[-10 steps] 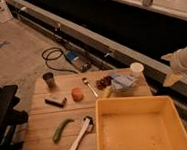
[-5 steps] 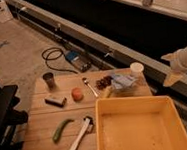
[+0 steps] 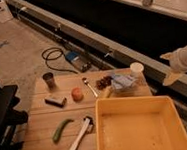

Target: Place grapes in paper cup

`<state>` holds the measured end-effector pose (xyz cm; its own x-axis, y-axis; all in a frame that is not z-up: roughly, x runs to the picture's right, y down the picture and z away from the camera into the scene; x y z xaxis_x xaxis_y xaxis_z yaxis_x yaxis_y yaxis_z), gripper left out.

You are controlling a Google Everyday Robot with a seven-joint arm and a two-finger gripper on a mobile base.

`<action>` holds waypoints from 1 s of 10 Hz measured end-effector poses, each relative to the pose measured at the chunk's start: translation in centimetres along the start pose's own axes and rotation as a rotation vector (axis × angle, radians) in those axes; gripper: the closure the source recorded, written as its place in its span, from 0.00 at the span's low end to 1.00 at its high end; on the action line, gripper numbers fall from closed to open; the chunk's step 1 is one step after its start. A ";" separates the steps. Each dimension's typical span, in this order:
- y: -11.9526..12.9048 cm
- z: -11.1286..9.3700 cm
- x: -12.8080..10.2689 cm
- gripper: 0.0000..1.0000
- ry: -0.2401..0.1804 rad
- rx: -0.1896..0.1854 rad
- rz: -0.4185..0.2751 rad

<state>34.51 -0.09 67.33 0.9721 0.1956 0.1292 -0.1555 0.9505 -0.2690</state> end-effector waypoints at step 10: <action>0.0 3.1 -8.0 0.20 -0.126 -0.065 -0.094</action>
<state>26.15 -0.93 69.29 0.9516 0.1393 0.2739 -0.0496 0.9493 -0.3105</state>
